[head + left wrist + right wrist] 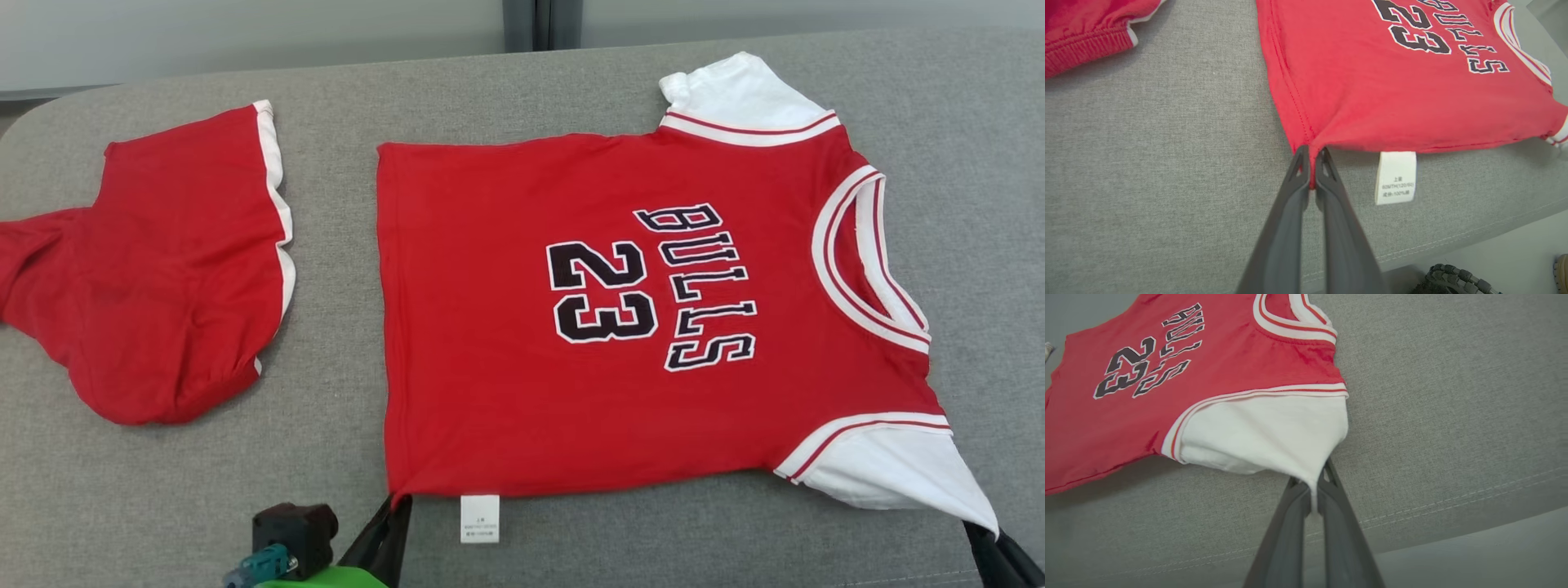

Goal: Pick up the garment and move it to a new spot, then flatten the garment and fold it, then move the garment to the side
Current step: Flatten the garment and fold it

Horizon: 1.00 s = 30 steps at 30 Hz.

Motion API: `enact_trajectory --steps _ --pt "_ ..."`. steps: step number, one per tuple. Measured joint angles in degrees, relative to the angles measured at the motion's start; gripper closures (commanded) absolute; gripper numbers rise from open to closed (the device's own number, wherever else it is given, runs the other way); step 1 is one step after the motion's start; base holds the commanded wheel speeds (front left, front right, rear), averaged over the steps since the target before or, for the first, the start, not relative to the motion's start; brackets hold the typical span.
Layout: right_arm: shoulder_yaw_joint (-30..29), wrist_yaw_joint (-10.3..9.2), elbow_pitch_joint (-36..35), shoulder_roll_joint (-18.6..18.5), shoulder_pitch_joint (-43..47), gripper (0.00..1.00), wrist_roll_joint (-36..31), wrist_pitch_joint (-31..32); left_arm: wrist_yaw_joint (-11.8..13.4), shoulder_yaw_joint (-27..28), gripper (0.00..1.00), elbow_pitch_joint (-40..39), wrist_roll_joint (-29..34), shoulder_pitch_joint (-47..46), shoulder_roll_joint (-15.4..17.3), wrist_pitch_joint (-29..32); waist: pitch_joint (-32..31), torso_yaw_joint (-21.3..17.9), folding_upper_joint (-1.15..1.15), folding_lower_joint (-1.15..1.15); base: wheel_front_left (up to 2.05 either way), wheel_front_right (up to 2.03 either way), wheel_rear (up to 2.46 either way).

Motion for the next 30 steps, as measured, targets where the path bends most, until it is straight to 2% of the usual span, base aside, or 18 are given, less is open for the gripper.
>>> enact_trajectory --steps 4,6,11,17,20,23,30 --pt "0.5 -0.01 -0.1 -2.5 -3.3 1.0 -0.5 3.4 -0.2 -1.0 1.0 -0.5 -0.1 -1.1 0.0 2.4 0.6 -0.1 0.0 0.0 0.0 0.0 0.0" --pt "0.8 -0.01 0.1 -4.7 -6.7 1.0 -0.9 5.7 -0.6 -1.4 1.0 0.6 1.6 -4.4 1.2 4.4 1.2 -0.1 0.0 0.0 0.0 0.0 0.0" --pt "2.0 -0.01 2.1 -9.9 -13.8 1.0 -2.1 11.1 -1.9 -1.6 1.0 3.4 1.0 -12.9 0.0 8.3 2.6 0.3 0.0 0.0 0.0 0.0 0.0" --pt "4.2 0.0 5.7 -15.6 -24.5 1.0 -3.6 16.0 -5.5 -2.2 1.0 10.6 -2.2 -23.7 -2.3 13.6 4.6 1.2 0.0 0.0 0.0 0.0 0.0" --pt "6.2 0.01 8.1 -17.2 -29.6 1.0 -4.0 17.8 -7.0 -2.4 1.0 14.4 -3.2 -28.3 -2.8 15.9 5.6 1.5 0.0 0.0 0.0 0.0 0.0" --pt "7.5 0.0 11.0 -17.4 -33.8 1.0 -4.2 18.5 -7.5 -2.3 1.0 17.9 -3.3 -32.3 -3.3 16.4 6.4 1.6 0.0 0.0 0.0 0.0 0.0" --pt "9.6 0.0 17.1 -17.8 -39.8 1.0 -5.2 16.4 -7.6 -2.1 1.0 23.4 -3.2 -35.4 -3.9 16.3 6.9 1.6 0.0 0.0 0.0 0.0 0.0"
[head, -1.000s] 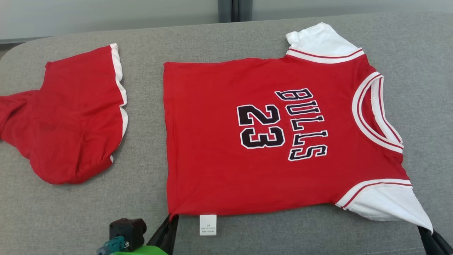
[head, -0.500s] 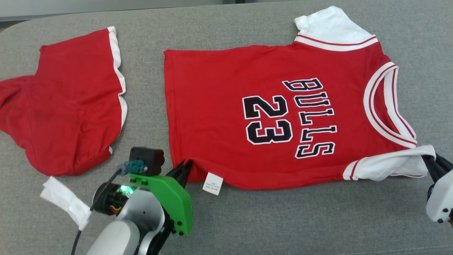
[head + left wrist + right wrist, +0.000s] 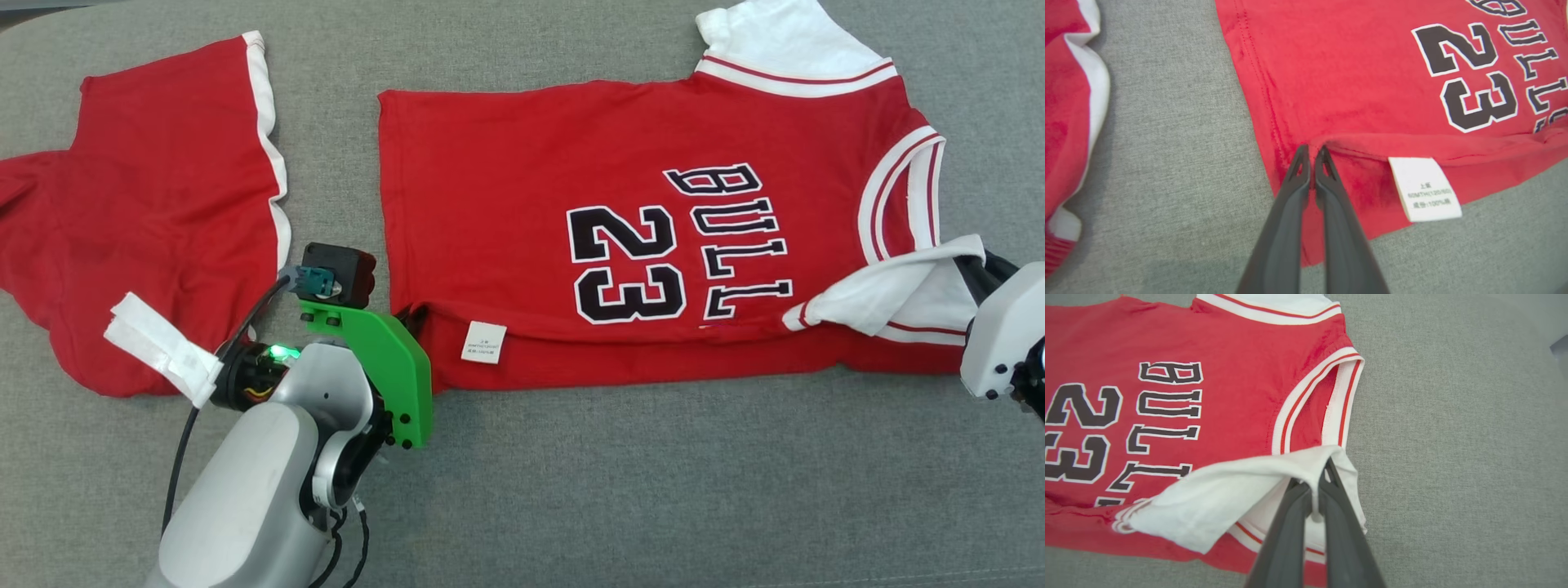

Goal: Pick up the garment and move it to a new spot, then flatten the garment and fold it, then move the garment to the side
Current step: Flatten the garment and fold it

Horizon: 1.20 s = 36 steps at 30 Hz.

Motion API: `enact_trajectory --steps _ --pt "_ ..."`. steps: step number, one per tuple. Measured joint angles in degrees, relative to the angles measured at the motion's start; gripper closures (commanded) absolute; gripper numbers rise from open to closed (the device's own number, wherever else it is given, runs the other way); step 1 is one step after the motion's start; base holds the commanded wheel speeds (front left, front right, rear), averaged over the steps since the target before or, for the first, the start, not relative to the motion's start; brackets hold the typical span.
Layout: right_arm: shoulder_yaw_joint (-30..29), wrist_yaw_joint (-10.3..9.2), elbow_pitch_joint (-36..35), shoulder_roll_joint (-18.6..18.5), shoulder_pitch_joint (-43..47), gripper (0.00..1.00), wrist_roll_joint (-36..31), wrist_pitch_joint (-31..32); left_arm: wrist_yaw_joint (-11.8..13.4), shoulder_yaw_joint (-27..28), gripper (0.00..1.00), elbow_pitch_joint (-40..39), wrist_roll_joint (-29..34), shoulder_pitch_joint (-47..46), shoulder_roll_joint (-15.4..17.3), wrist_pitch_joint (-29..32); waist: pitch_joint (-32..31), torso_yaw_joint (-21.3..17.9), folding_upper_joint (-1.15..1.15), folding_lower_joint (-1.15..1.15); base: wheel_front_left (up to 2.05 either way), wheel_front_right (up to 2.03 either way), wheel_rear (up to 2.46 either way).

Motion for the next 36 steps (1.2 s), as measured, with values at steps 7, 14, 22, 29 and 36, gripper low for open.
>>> enact_trajectory --steps 7,14,22,29,36 --pt "1.6 0.0 3.4 -0.1 -2.8 0.23 -1.0 -2.4 -0.2 -0.2 1.0 2.1 0.0 -0.4 0.2 -0.5 -0.3 0.3 0.0 0.0 0.0 0.0 0.0" --pt "-0.4 0.0 1.2 0.1 -2.0 0.0 -1.2 -5.7 0.2 -0.1 0.0 0.9 1.4 -0.7 0.0 -5.0 -0.5 0.5 0.0 0.0 0.0 0.0 0.0" --pt "-3.4 0.0 -7.0 3.0 11.6 0.0 -0.9 -5.3 3.0 1.0 0.0 -8.5 0.6 9.9 1.1 -8.6 -0.3 -0.5 0.0 0.0 0.0 0.0 0.0" --pt "-5.5 0.0 -5.8 3.6 12.4 0.0 -3.4 -4.7 3.5 0.9 0.0 -8.8 0.1 11.3 2.5 -7.6 2.2 -1.4 0.0 0.0 0.0 0.0 0.0" --pt "-5.9 0.0 -1.8 3.0 10.0 0.0 -3.0 -2.2 2.7 0.4 0.0 -7.3 0.1 9.9 3.0 -6.4 4.2 -1.8 0.0 0.0 0.0 0.0 0.0"
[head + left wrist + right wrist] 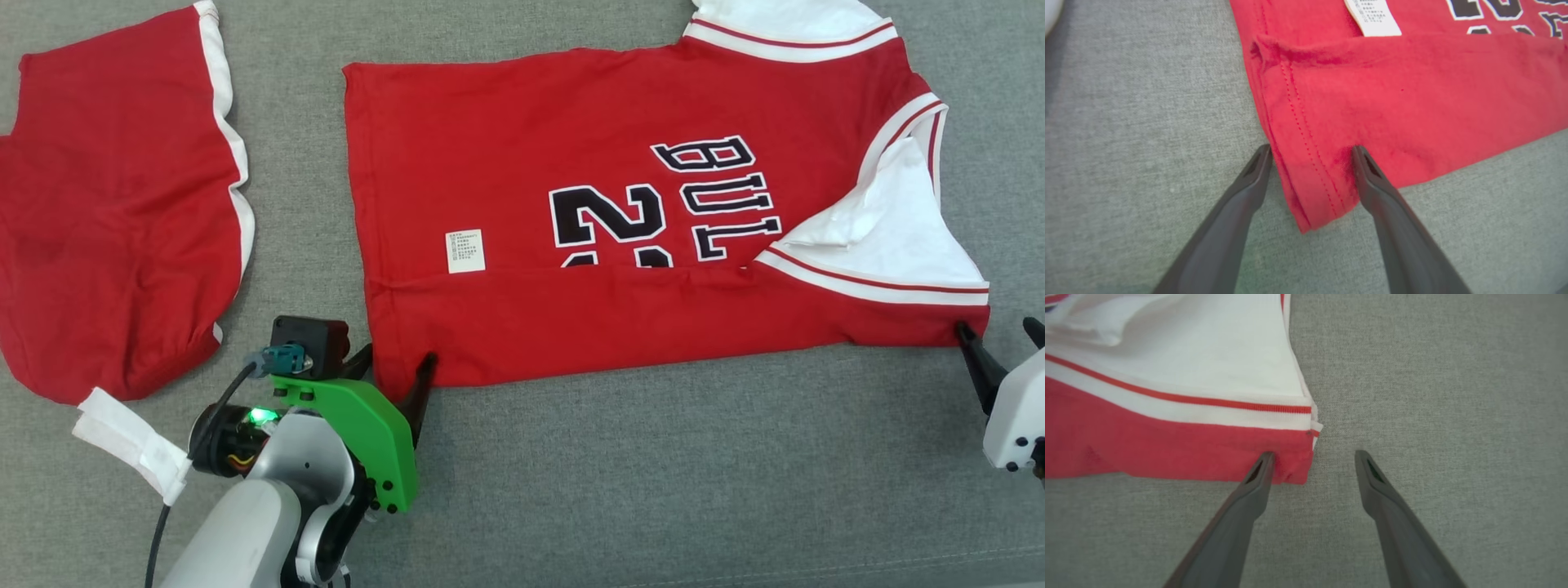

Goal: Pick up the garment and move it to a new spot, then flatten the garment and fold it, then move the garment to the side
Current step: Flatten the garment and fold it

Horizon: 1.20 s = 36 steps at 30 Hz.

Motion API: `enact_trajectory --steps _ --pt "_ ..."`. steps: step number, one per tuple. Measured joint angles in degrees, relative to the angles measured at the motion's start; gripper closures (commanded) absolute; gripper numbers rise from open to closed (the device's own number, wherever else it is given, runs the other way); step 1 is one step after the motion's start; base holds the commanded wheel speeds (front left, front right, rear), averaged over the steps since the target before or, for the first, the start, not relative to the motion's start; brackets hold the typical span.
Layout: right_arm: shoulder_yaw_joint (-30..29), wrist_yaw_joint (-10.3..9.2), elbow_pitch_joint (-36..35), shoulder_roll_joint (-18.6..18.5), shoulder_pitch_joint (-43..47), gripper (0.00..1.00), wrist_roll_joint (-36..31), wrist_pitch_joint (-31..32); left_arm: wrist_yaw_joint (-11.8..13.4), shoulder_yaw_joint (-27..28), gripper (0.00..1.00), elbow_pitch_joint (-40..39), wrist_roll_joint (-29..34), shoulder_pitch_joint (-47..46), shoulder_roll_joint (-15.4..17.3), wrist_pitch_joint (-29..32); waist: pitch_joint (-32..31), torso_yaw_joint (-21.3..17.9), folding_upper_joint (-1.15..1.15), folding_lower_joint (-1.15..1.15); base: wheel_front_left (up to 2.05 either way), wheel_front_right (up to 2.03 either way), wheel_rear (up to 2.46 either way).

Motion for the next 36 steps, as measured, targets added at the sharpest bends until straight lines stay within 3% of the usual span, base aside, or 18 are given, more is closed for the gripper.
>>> enact_trajectory --steps 5,6,7,8,9,13,18,23,26,27,28,29,33,36 --pt "2.3 0.0 1.8 0.5 -1.5 0.0 2.7 1.9 -0.8 -0.3 0.0 0.9 -0.8 -0.2 0.1 0.4 0.8 0.1 0.0 0.0 0.0 0.0 0.0" --pt "2.6 0.0 1.9 0.5 -1.6 0.0 3.2 2.0 -1.1 -0.5 0.42 1.1 -0.8 -0.3 0.1 0.5 0.8 0.1 0.0 0.0 0.0 0.0 0.0" --pt "2.8 0.0 2.1 0.4 -1.8 0.51 3.6 2.2 -1.2 -0.6 1.0 1.3 -0.9 -0.5 0.1 0.5 0.8 0.1 0.0 0.0 0.0 0.0 0.0" --pt "2.9 0.0 2.3 0.4 -2.0 0.98 4.1 2.2 -1.3 -0.7 1.0 1.5 -1.0 -0.6 0.1 0.6 0.7 0.1 0.0 0.0 0.0 0.0 0.0" --pt "2.8 0.0 2.7 0.5 -2.2 1.0 4.5 2.2 -1.7 -0.9 1.0 1.8 -1.1 -0.7 0.1 0.9 0.6 0.1 0.0 0.0 0.0 0.0 0.0" --pt "2.5 0.0 2.8 0.0 -2.3 1.0 6.2 2.7 -2.3 -1.2 1.0 2.1 -1.5 0.3 0.6 0.4 -0.8 -0.1 0.0 0.0 0.0 0.0 0.0" --pt "1.0 0.02 -0.4 -1.9 1.1 1.0 10.1 4.8 -2.4 -0.2 1.0 -2.5 -2.5 4.9 4.4 1.0 -3.2 -0.4 0.0 0.0 0.0 0.0 0.0" --pt "-1.9 0.03 -5.7 -4.4 9.0 1.0 15.6 10.1 -1.4 -0.2 1.0 -11.4 -3.7 11.7 7.7 3.3 -5.8 -0.7 0.0 0.0 0.0 0.0 0.0" --pt "-2.6 0.02 -7.3 -4.7 11.8 1.0 16.6 11.1 -0.1 -0.4 1.0 -14.1 -4.3 14.9 8.1 4.0 -5.9 -0.9 0.0 0.0 0.0 0.0 0.0" --pt "-2.2 0.02 -7.4 -4.8 12.1 0.66 16.5 11.2 0.4 -0.4 0.94 -14.4 -4.3 15.8 8.1 4.0 -5.7 -0.9 0.0 0.0 0.0 0.0 0.0" --pt "-1.6 0.02 -7.3 -4.8 12.2 0.0 16.6 11.3 0.8 -0.6 0.67 -14.6 -4.2 16.2 8.1 3.9 -5.4 -0.9 0.0 0.0 0.0 0.0 0.0" --pt "-1.1 0.02 -7.0 -4.5 12.2 0.0 16.9 11.6 0.8 -0.9 0.0 -14.7 -4.0 16.5 8.0 3.8 -5.0 -1.0 0.0 0.0 0.0 0.0 0.0" --pt "-0.6 0.0 -6.4 -5.2 11.6 0.0 16.1 10.9 0.9 -2.1 0.0 -15.5 -3.7 16.7 7.2 3.6 -3.4 -1.3 0.0 0.0 0.0 0.0 0.0" --pt "-1.3 0.0 -8.2 -7.1 10.1 0.0 16.2 10.2 1.9 -0.5 0.0 -17.3 -1.9 16.5 8.9 2.7 -2.6 -1.4 0.0 0.0 0.0 0.0 0.0"
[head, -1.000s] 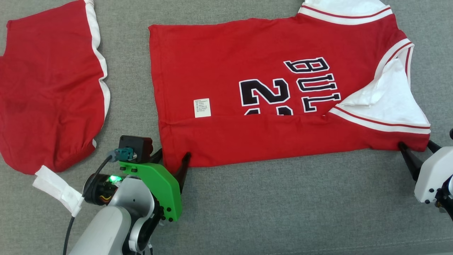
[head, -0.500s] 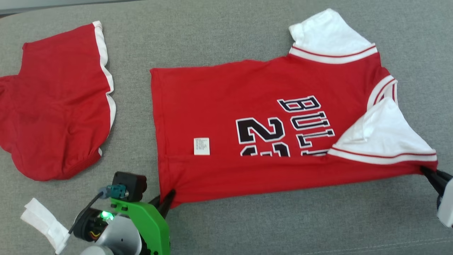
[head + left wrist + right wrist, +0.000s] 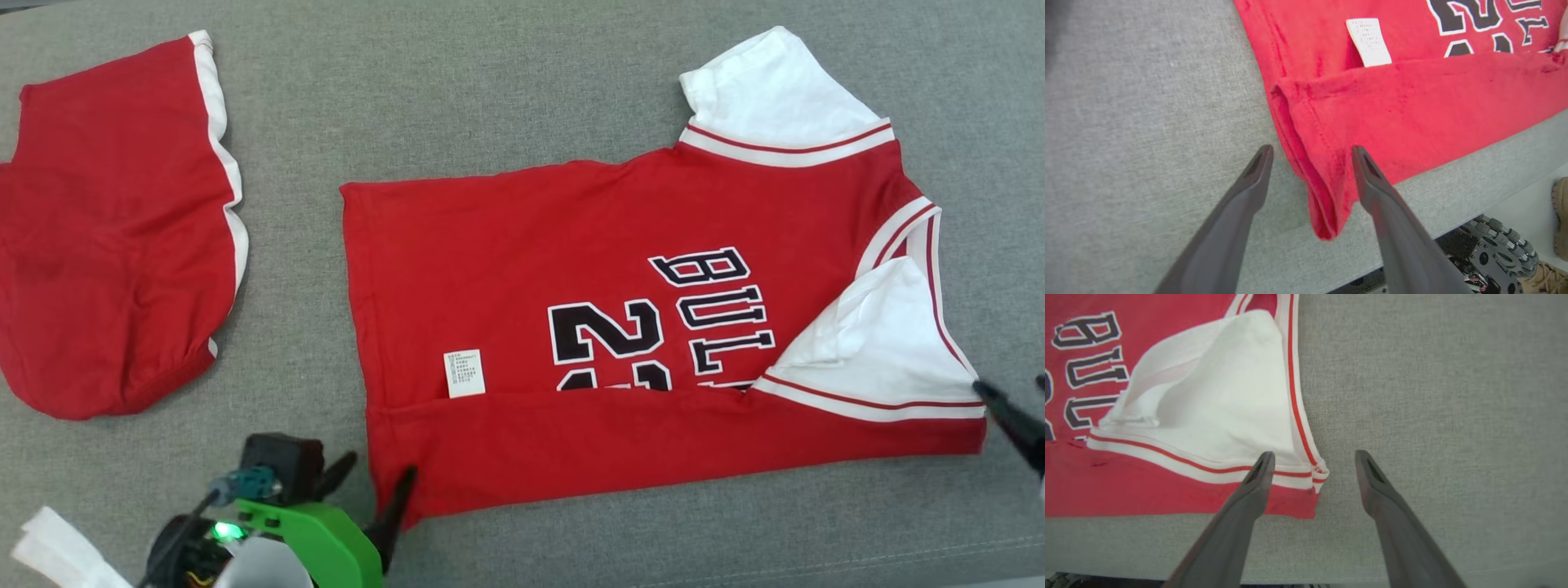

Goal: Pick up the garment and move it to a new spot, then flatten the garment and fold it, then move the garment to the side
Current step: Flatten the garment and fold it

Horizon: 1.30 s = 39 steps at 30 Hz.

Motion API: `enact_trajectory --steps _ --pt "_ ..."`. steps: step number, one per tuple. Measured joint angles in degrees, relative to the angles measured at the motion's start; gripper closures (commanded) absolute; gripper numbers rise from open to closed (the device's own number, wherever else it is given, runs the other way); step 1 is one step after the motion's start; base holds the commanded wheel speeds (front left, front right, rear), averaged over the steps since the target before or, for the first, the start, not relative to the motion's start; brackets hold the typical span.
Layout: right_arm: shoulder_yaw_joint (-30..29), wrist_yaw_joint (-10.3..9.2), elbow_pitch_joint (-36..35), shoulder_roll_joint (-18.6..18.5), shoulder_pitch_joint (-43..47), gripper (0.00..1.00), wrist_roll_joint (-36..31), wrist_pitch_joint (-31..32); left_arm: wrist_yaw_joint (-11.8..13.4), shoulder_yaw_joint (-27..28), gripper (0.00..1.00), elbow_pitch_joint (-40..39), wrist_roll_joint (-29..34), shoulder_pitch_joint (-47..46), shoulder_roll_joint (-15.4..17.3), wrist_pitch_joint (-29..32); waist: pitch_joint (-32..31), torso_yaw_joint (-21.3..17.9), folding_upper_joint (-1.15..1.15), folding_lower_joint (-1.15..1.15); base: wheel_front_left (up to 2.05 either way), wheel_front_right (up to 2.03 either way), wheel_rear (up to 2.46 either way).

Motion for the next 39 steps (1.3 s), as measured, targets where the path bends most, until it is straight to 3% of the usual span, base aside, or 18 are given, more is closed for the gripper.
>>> enact_trajectory --steps 3,7,10,13,18,25,31,39 --pt "-1.3 -0.01 -1.5 -2.2 -5.5 0.0 0.0 -0.6 1.1 2.8 0.0 -3.3 1.2 -2.2 1.0 -1.2 1.0 -0.1 0.0 0.0 0.0 0.0 0.0" --pt "2.0 -0.01 -0.6 -4.3 -19.0 0.0 -1.6 1.5 0.3 3.5 0.0 -3.9 3.0 -12.5 0.8 0.3 3.2 -0.1 0.0 0.0 0.0 0.0 0.0" --pt "5.9 -0.01 3.3 -3.4 -32.0 0.0 -4.7 3.1 -1.0 2.4 0.0 0.0 4.7 -22.2 -1.3 1.8 5.8 0.1 0.0 0.0 0.0 0.0 0.0" --pt "9.0 -0.01 9.9 -0.3 -43.6 0.0 -7.7 3.5 -2.1 1.4 0.0 5.8 4.8 -30.8 -5.3 2.0 8.7 0.6 0.0 0.01 0.0 0.0 0.0" --pt "12.0 -0.01 21.8 2.7 -56.1 0.0 -14.2 1.1 -4.3 -0.6 0.0 16.4 5.5 -40.0 -9.4 0.9 13.6 2.0 0.0 0.01 0.0 0.0 0.0" --pt "13.4 -0.02 35.2 3.5 -60.4 0.0 -16.9 -5.6 -6.9 -2.9 0.0 23.2 5.8 -43.6 -11.7 -1.7 16.4 6.3 0.0 0.01 0.0 0.0 0.0" --pt "15.7 -0.05 39.7 2.3 -62.9 0.0 -15.7 -8.2 -7.5 -2.5 0.0 25.3 5.8 -45.0 -11.1 -2.0 16.6 8.8 0.0 0.01 0.0 0.0 0.0" --pt "19.0 -0.05 42.9 1.5 -64.1 0.0 -13.4 -8.9 -7.9 -3.0 0.0 28.2 5.7 -46.5 -10.8 -1.5 16.0 8.4 0.0 0.0 0.0 0.0 0.0"
